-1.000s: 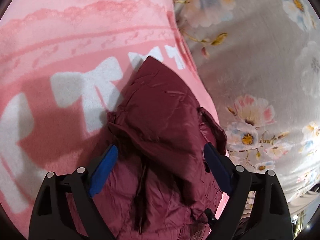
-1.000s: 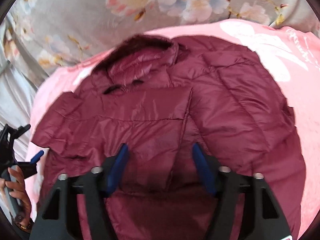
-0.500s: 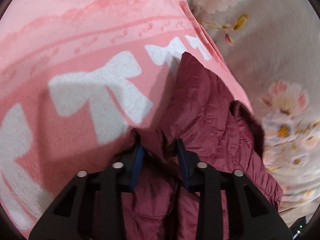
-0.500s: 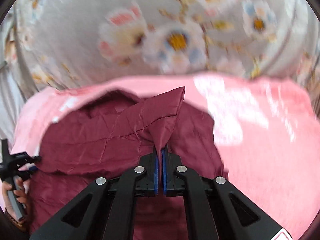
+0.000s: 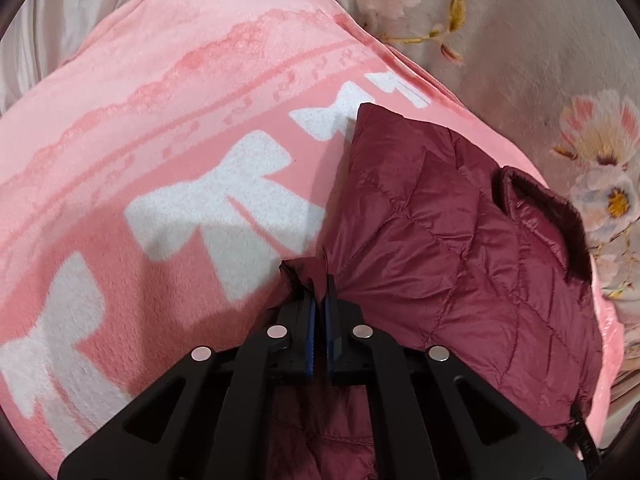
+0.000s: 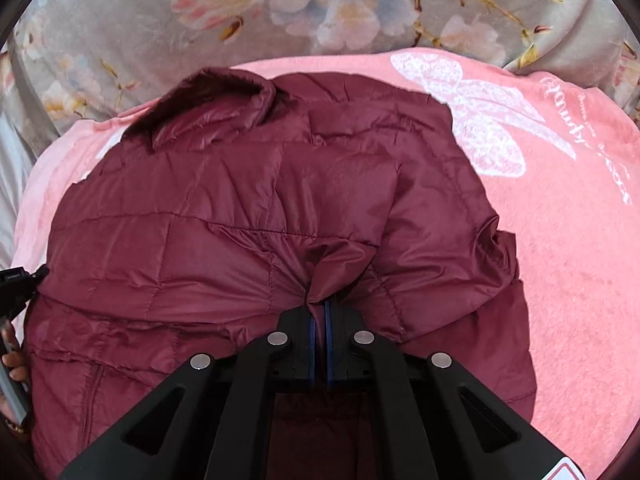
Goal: Fold large clothes
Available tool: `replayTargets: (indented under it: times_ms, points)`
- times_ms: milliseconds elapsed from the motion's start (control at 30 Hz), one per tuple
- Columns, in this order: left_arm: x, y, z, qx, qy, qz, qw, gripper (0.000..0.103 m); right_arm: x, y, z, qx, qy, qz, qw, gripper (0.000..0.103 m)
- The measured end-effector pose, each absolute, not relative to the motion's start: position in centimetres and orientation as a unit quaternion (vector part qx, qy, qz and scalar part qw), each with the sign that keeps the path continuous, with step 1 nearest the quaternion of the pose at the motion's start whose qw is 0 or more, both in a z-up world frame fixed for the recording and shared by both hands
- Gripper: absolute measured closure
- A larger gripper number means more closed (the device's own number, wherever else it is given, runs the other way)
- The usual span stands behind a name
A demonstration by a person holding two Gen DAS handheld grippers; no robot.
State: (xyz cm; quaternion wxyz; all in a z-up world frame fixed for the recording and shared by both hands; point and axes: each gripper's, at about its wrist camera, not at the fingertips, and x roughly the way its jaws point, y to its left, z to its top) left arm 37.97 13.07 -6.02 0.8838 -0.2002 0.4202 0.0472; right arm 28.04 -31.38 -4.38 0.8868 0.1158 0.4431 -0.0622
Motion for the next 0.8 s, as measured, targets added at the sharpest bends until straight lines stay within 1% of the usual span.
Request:
replayTargets:
  times_ms: [67,167,233,267,400,433,467,500,533,600,700,800]
  points:
    - [37.8,12.7,-5.8,-0.184,0.423,0.055,0.886,0.101,28.0,-31.2,-4.3,0.111,0.447,-0.063,0.885,0.100]
    - [36.7,12.0,-4.5,-0.144,0.421,0.056,0.894,0.098,27.2,-31.5,-3.3,0.117,0.450,-0.065,0.883,0.094]
    - [35.8,11.5,-2.9,-0.107,0.420,0.033,0.901,0.098,26.1,-31.8,-1.7,0.124,0.441,-0.072,0.886,0.093]
    - [35.2,11.3,-1.7,-0.094,0.415,0.017,0.905,0.097,25.5,-31.8,-0.5,0.126,0.429,-0.075,0.892,0.093]
    - [35.0,10.0,3.3,-0.089,0.378,-0.017,0.921,0.089,25.6,-31.1,3.5,0.135,0.387,-0.058,0.910,0.089]
    - [35.8,8.9,4.6,-0.095,0.370,-0.032,0.924,0.083,26.6,-30.4,4.3,0.135,0.384,-0.046,0.912,0.090]
    - [36.6,7.9,5.0,-0.095,0.369,-0.040,0.924,0.069,27.4,-29.6,4.6,0.132,0.383,-0.038,0.914,0.089]
    - [37.8,6.4,5.3,-0.094,0.371,-0.053,0.922,0.063,28.8,-28.5,4.8,0.125,0.381,-0.029,0.915,0.088]
    - [38.7,5.3,5.2,-0.097,0.376,-0.060,0.919,0.059,29.8,-27.7,4.8,0.119,0.381,-0.024,0.916,0.088]
    - [40.9,2.6,3.7,-0.101,0.402,-0.076,0.907,0.059,32.0,-26.4,4.0,0.110,0.384,-0.014,0.917,0.088]
    - [43.0,-0.3,0.4,-0.071,0.445,-0.079,0.889,0.059,35.3,-25.0,0.6,0.098,0.425,-0.013,0.900,0.088]
    - [43.1,-1.3,-3.2,-0.041,0.478,-0.073,0.874,0.060,35.2,-23.9,-1.9,0.090,0.460,0.001,0.883,0.088]
